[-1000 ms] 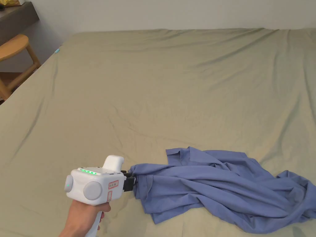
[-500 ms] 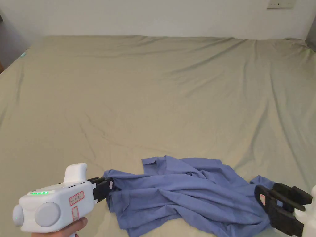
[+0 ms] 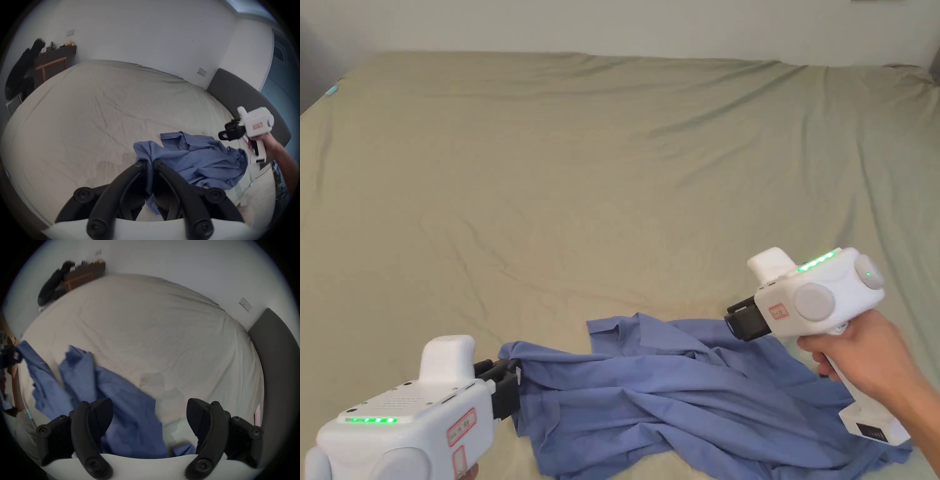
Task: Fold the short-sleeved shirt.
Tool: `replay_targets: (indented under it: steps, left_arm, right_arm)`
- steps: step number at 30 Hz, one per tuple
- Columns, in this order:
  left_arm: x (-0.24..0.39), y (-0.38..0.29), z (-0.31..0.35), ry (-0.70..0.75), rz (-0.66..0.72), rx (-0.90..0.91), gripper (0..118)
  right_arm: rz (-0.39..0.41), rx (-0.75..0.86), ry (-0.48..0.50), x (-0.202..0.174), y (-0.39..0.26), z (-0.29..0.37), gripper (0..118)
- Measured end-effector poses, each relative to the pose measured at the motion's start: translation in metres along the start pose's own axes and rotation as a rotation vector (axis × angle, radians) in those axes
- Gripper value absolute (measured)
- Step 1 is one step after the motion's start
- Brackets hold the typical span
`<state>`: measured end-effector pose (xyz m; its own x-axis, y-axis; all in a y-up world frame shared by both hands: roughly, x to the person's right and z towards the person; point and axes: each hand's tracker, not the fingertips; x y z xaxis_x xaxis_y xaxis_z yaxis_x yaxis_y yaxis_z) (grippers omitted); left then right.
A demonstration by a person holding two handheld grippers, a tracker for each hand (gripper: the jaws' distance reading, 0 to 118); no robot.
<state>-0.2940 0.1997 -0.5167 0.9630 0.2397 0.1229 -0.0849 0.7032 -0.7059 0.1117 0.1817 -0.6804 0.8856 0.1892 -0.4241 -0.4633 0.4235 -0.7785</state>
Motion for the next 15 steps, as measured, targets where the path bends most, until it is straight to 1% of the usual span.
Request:
replay_targets:
  steps: [1, 2, 3, 4, 6, 8, 10, 12, 14, 15]
  left_arm:
    - [0.003, -0.001, -0.001, 0.049, -0.03, -0.011, 6]
    - [0.005, -0.003, -0.002, 0.065, -0.06, -0.013, 6]
    - [0.004, -0.005, -0.002, 0.038, -0.082, -0.017, 6]
    - [0.001, -0.004, -0.003, 0.022, -0.066, -0.017, 6]
    - [-0.003, -0.004, -0.003, -0.005, -0.021, -0.029, 6]
    - [-0.008, -0.004, -0.003, -0.031, 0.015, -0.022, 7]
    - [-0.009, -0.004, -0.004, -0.02, 0.014, -0.027, 7]
    - [-0.01, -0.005, -0.004, -0.023, 0.004, -0.02, 7]
    - [-0.01, -0.005, -0.004, -0.026, 0.0, -0.027, 7]
    - [-0.009, -0.005, -0.004, -0.024, -0.005, -0.029, 7]
  right_arm:
    - [-0.047, -0.046, 0.037, 0.002, 0.003, -0.013, 98]
    - [-0.081, -0.097, 0.077, 0.005, 0.003, -0.024, 98]
    - [-0.072, -0.111, 0.096, 0.002, 0.003, -0.031, 98]
    - [-0.051, -0.097, 0.084, -0.002, 0.004, -0.035, 98]
    - [0.021, -0.082, 0.057, -0.014, 0.006, -0.04, 98]
    - [0.024, -0.104, 0.071, -0.02, 0.007, -0.047, 98]
    - [0.024, -0.16, 0.123, -0.024, 0.007, -0.056, 98]
    - [-0.003, -0.17, 0.112, -0.022, 0.006, -0.062, 98]
    - [-0.085, -0.181, 0.148, -0.015, 0.003, -0.061, 98]
    - [-0.15, -0.197, 0.184, -0.01, 0.002, -0.058, 95]
